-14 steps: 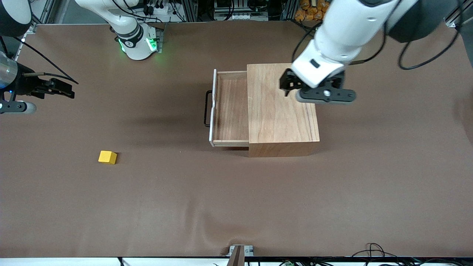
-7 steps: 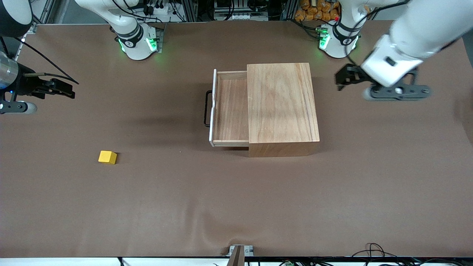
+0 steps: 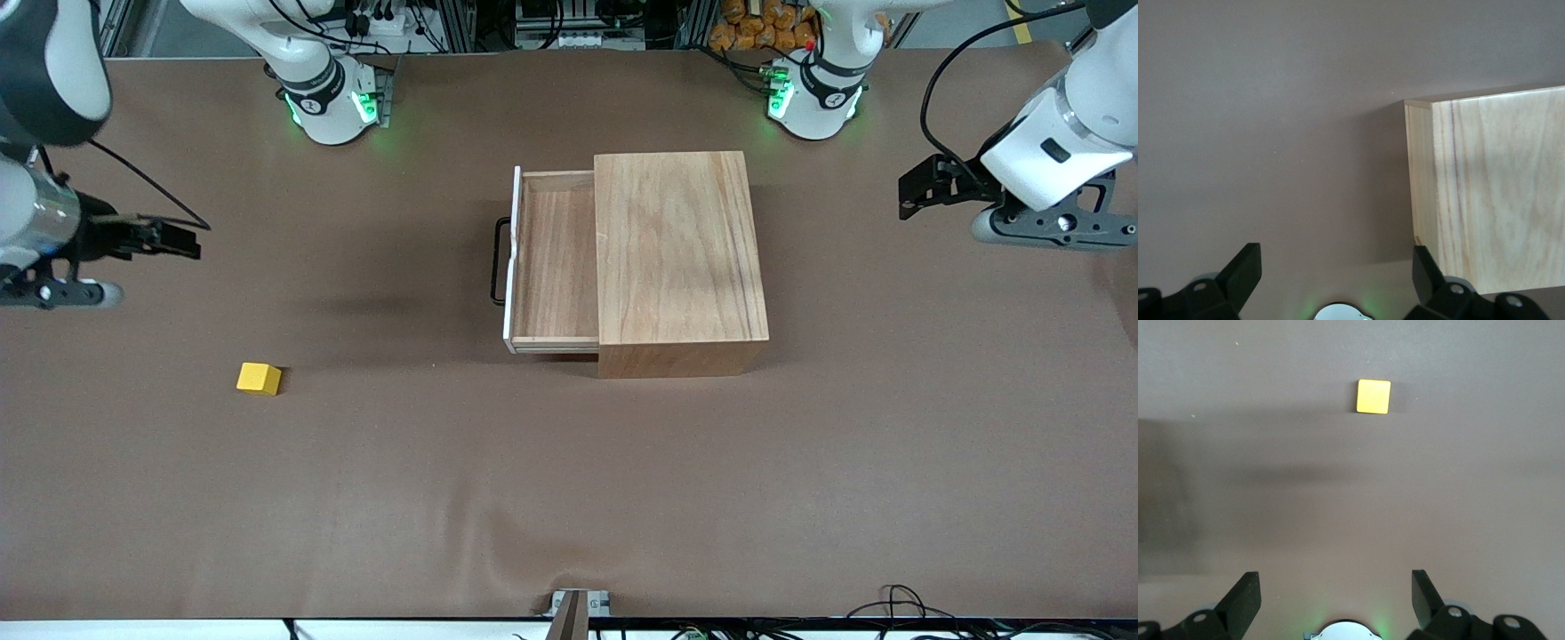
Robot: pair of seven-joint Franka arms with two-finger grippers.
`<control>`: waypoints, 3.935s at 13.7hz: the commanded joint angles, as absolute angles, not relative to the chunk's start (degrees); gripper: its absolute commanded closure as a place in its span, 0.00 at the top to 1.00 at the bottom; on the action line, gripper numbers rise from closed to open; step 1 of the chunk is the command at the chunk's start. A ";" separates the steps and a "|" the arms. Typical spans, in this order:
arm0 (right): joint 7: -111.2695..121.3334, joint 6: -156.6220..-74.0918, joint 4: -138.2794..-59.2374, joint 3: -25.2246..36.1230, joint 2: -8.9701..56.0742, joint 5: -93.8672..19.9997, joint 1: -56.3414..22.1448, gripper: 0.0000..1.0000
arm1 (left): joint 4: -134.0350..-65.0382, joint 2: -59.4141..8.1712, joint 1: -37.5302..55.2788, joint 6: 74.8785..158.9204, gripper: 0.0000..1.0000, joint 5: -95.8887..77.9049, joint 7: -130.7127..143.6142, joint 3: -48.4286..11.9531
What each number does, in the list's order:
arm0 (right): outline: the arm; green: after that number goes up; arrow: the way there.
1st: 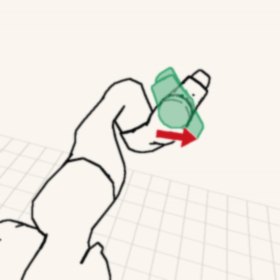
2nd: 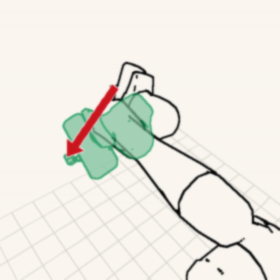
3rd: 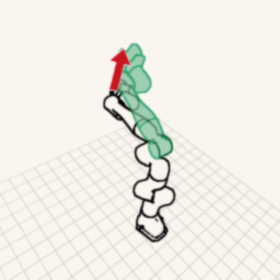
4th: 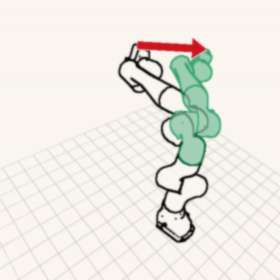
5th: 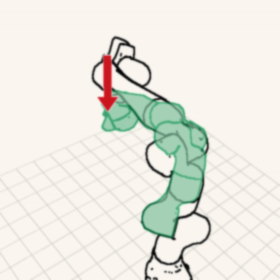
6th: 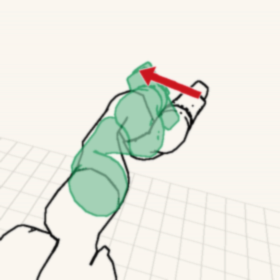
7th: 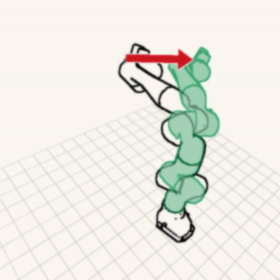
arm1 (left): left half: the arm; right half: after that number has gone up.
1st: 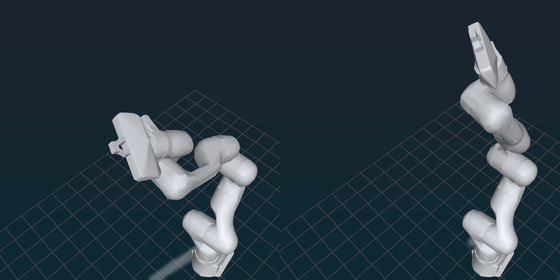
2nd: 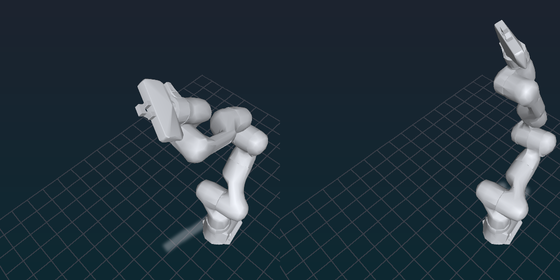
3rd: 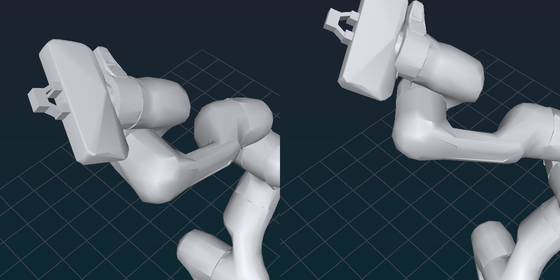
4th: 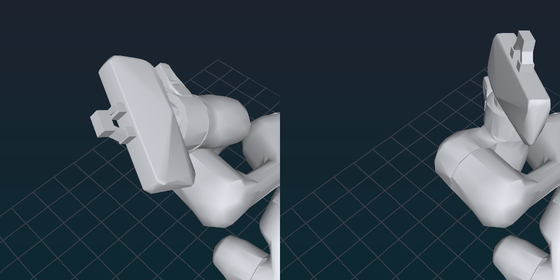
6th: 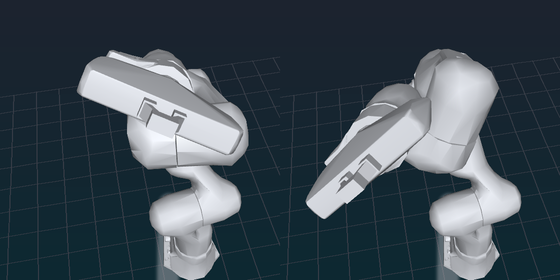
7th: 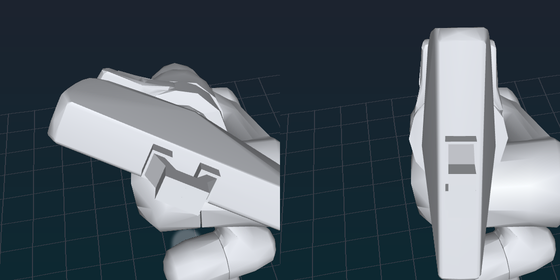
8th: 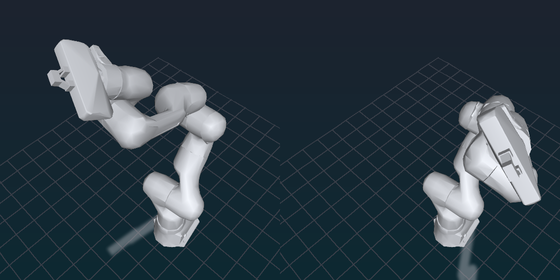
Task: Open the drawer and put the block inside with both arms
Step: 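Reach the right gripper down to the yellow cube, then close the right gripper on the yellow cube and lift it, then carry the yellow cube with the right gripper over the open drawer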
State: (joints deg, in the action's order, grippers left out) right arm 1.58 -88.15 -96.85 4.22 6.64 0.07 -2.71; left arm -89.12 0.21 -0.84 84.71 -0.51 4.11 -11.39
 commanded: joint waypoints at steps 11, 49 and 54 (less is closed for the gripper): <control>0.70 -113.01 -97.03 4.48 29.00 -0.88 -0.09 1.00 | -98.97 4.75 -8.00 93.78 1.00 0.00 -0.44 -11.60; -36.91 -105.35 -89.03 3.25 18.02 -11.86 -37.34 0.11 | -89.56 2.02 1.58 89.74 1.00 1.50 -0.70 0.26; -39.29 -116.09 -89.38 3.25 23.19 -11.25 -44.11 0.11 | -89.12 1.76 1.49 89.47 1.00 1.23 -0.26 0.35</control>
State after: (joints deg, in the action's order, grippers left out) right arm -38.31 -113.99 -90.56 2.42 20.31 -10.55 -41.97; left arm -91.05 2.58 1.75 90.90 1.38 0.11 0.38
